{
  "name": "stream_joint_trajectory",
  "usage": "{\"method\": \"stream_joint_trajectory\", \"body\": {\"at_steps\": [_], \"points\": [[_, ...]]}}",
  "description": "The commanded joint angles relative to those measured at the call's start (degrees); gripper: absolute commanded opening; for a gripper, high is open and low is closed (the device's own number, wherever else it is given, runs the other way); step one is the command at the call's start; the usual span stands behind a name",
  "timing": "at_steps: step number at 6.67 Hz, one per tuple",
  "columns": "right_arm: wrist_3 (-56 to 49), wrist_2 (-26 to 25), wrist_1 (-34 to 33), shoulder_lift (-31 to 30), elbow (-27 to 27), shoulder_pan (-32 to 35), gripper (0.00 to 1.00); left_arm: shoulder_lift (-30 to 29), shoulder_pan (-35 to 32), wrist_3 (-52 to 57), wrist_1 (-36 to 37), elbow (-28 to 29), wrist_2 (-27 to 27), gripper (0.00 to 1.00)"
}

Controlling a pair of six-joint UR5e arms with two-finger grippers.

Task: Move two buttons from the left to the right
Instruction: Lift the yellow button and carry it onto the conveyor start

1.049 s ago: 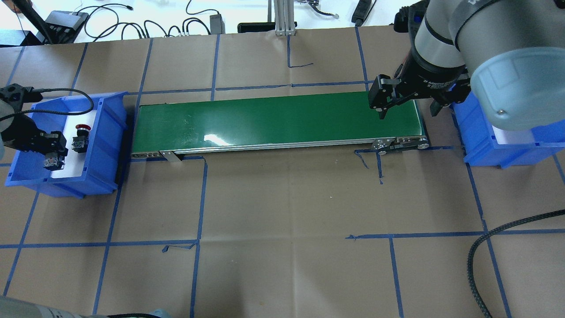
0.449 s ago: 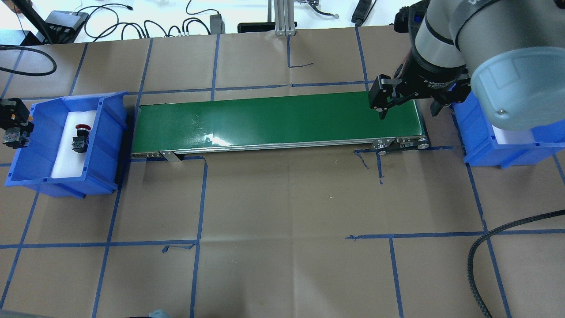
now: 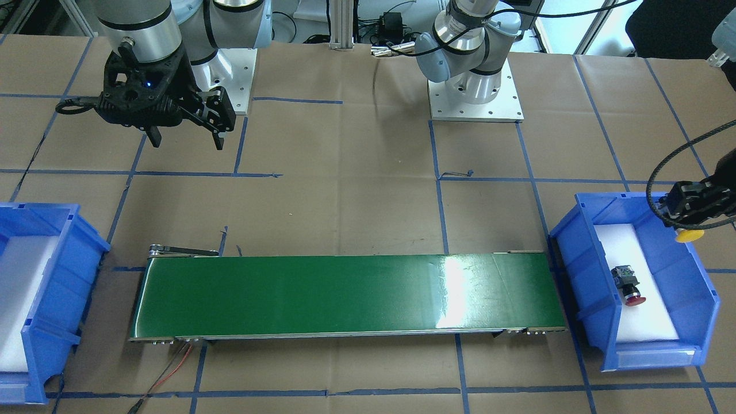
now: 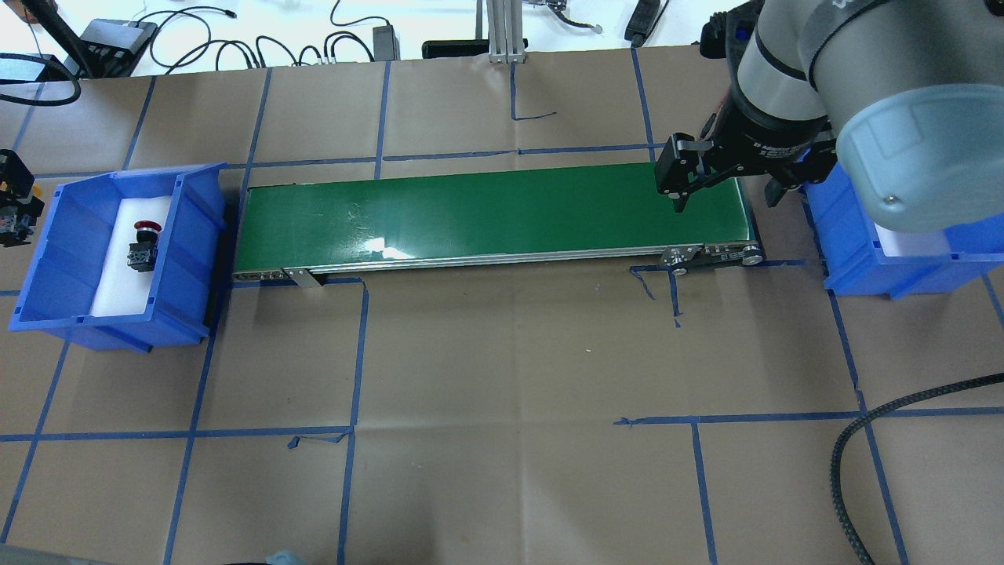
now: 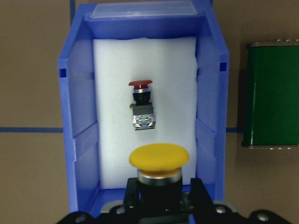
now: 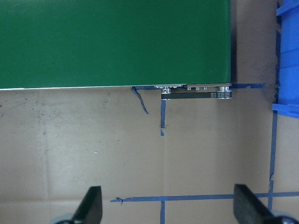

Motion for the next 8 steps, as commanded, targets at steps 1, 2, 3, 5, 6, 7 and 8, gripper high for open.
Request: {"method": "stream_joint_trajectory", "body": {"at_steps": [1, 2, 3, 5, 6, 7, 8], "points": [[0.0, 0.0, 0.0, 0.0, 0.09, 0.0, 1.0, -0.89, -8.56, -8.56, 0.26, 0.02, 0.2, 0.06], [0.0, 0.0, 0.0, 0.0, 0.09, 0.0, 1.0, -2.02, -12.69, -12.69, 1.31, -0.07, 0.29, 0.06], [0.0, 0.0, 0.0, 0.0, 0.09, 0.0, 1.0, -3.6, -15.69, -16.12, 5.32, -1.64, 0.29, 0.06], [0.0, -0.09, 0.0, 0.0, 0.18, 0.0, 1.0, -8.08, -19.23, -18.79, 10.35, -2.79, 0.2, 0.06], [0.0, 0.0, 0.0, 0.0, 0.26, 0.0, 1.0, -8.97, -19.41, -18.36, 10.8, -4.36, 0.2, 0.06], [0.0, -0.09, 0.0, 0.0, 0.35, 0.0, 1.0, -9.5, -19.41, -17.66, 13.59, -6.99, 0.11, 0.06], [0.0, 0.0, 0.0, 0.0, 0.35, 0.0, 1.0, -10.55, -19.41, -16.52, 19.71, -9.71, 0.2, 0.06]]}}
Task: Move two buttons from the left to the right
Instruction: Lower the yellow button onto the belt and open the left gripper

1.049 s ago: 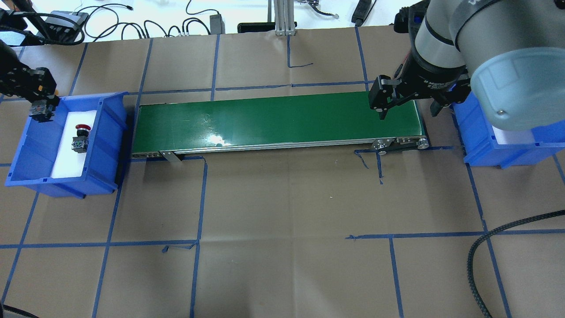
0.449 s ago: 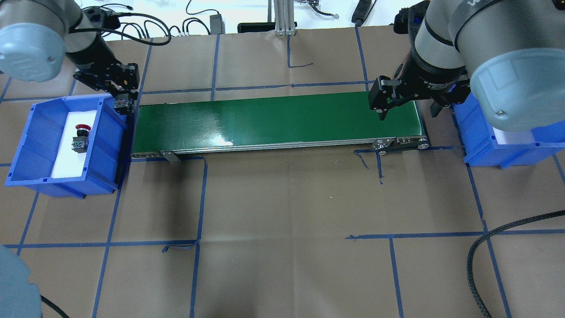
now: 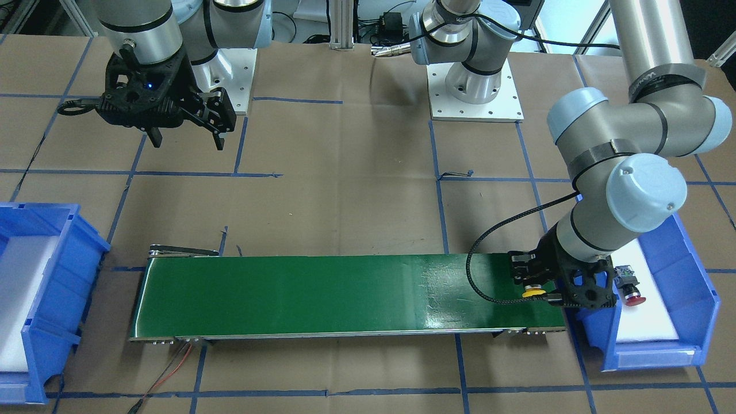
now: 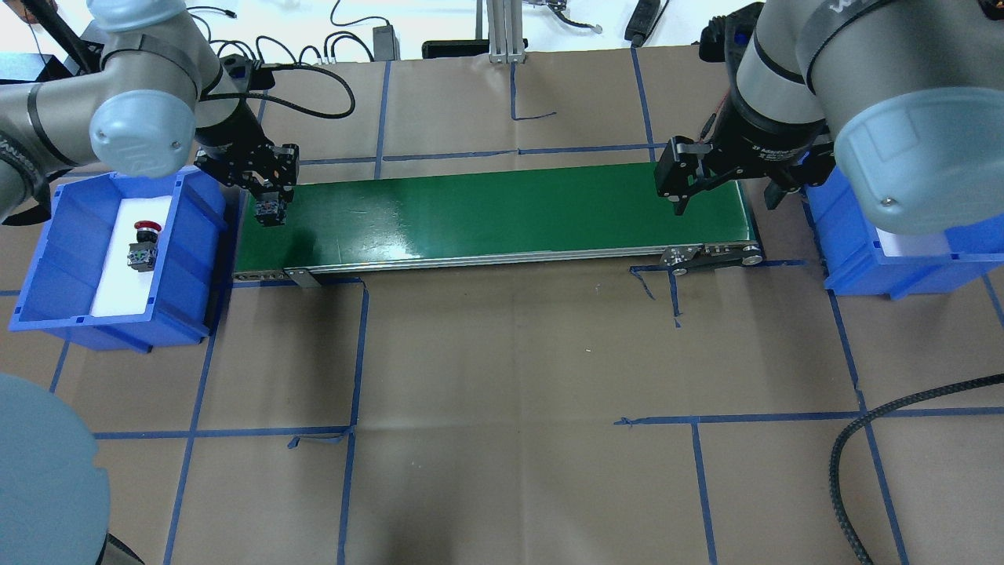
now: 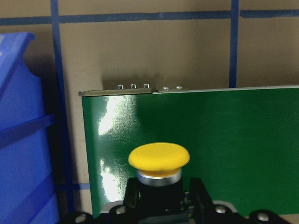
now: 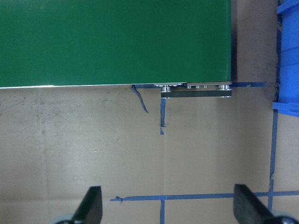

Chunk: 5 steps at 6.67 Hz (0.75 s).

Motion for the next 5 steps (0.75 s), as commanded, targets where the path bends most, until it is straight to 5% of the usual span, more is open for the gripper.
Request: {"method": "stream_joint_trajectory", "body": {"at_steps": [1, 3, 4, 5], "points": [[0.0, -0.04, 0.0, 0.0, 0.04, 0.0, 1.0, -1.54, -0.07, 2.02, 8.3, -4.89, 0.03, 0.07], [0.0, -0.04, 0.0, 0.0, -0.05, 0.0, 1.0, -1.46, -0.07, 2.03, 8.51, -5.35, 0.03, 0.1], [0.0, -0.04, 0.0, 0.0, 0.04, 0.0, 1.0, -1.55, -0.07, 1.94, 8.59, -5.35, 0.12, 0.62], [0.0, -0.04, 0.0, 0.0, 0.04, 0.0, 1.0, -1.29, -0.07, 1.42, 8.51, -5.09, 0.3, 1.0]]}}
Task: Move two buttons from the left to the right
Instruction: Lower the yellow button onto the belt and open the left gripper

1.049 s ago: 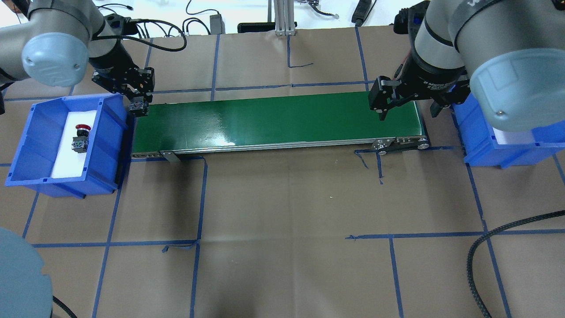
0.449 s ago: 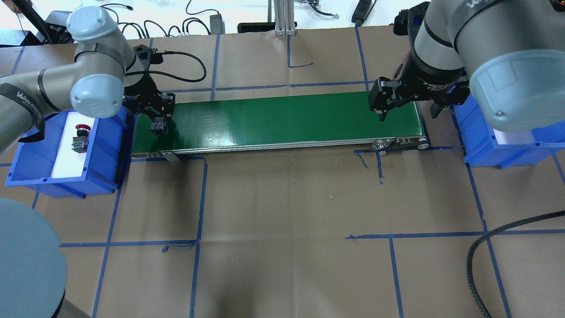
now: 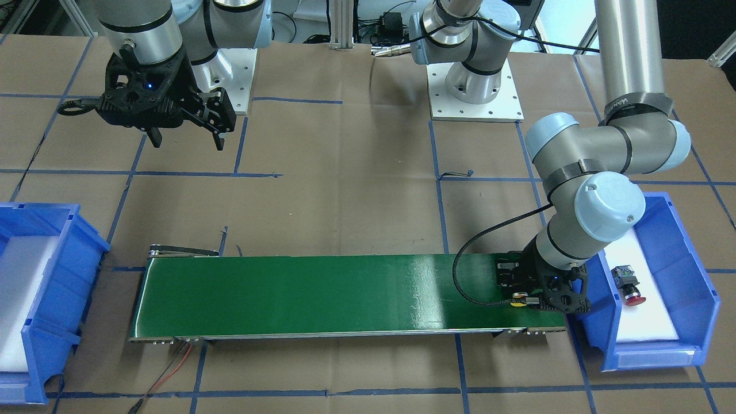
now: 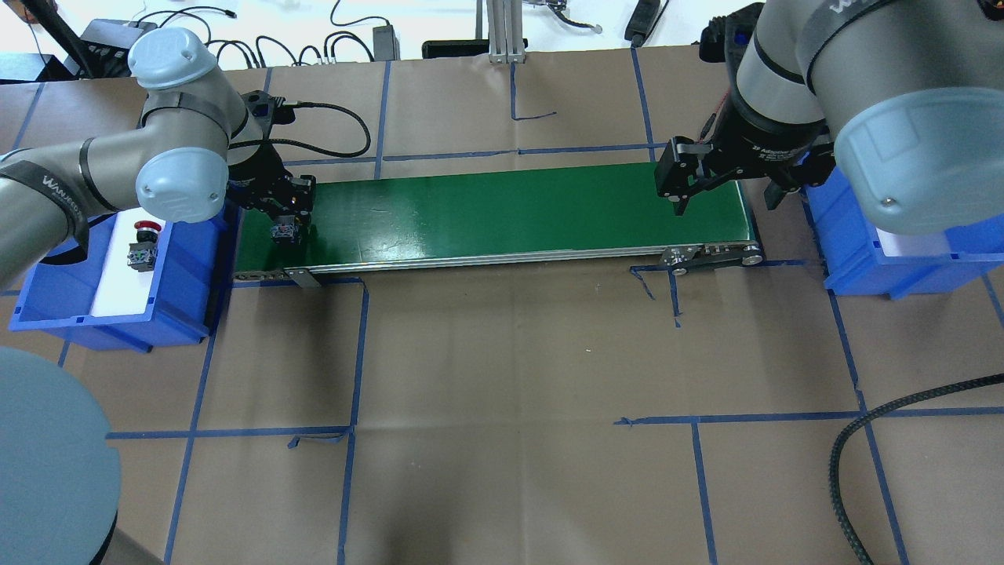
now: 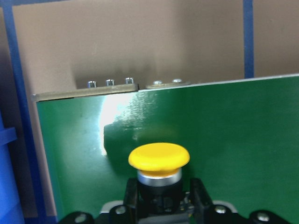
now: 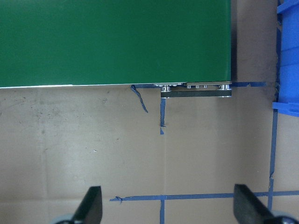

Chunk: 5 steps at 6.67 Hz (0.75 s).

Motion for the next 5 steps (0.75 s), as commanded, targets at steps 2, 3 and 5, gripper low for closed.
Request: {"method": "stream_joint_trajectory", "body": {"at_steps": [2, 3, 5], "points": [[0.0, 0.0, 0.0, 0.0, 0.02, 0.0, 1.0, 1.9, 0.0, -0.42, -0.42, 1.8, 0.16, 1.0], [0.0, 0.0, 0.0, 0.0, -0.06, 0.0, 1.0, 3.13, 0.09, -0.42, -1.56, 2.86, 0.07, 1.0], [0.0, 0.0, 0.0, 0.0, -0.06, 0.0, 1.0, 8.82, 0.35, -0.42, -12.85, 6.89, -0.11, 1.0]]}}
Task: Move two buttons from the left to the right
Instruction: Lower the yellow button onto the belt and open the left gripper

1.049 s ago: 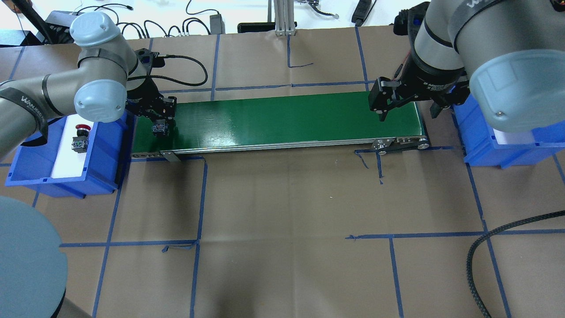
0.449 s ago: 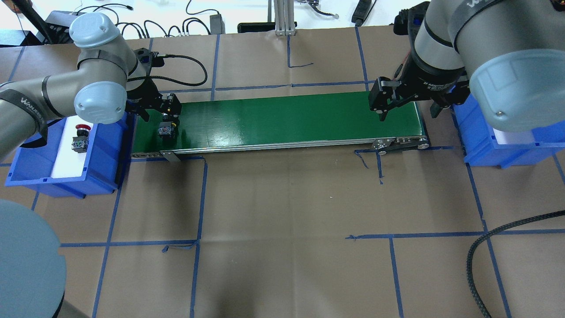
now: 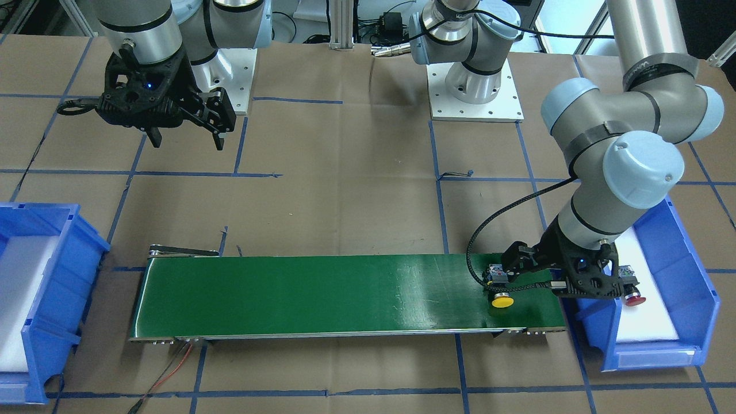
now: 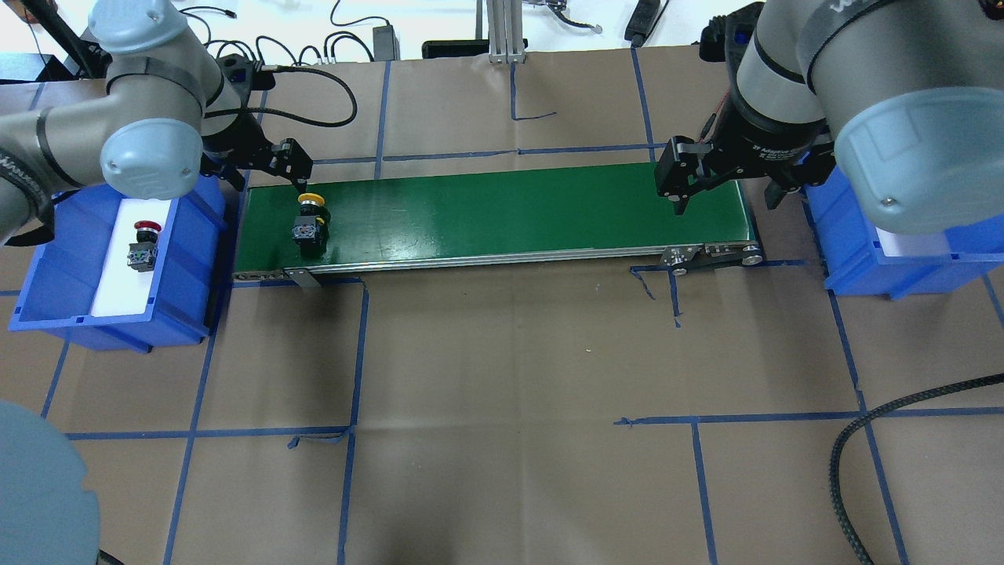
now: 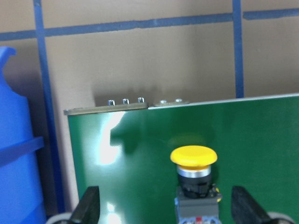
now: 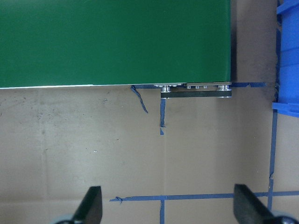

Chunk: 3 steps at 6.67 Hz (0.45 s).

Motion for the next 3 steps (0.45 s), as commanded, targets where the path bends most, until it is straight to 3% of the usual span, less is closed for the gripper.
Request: {"method": "stream_joint_trajectory", "body": {"at_steps": [1, 3], "points": [[0.0, 0.0, 0.0, 0.0, -0.15, 0.0, 1.0, 5.29, 0.16, 0.0, -10.96, 4.52, -0.22, 1.0], [0.0, 0.0, 0.0, 0.0, -0.15, 0.0, 1.0, 5.75, 1.99, 0.88, -12.07, 5.24, -0.05, 1.0]]}}
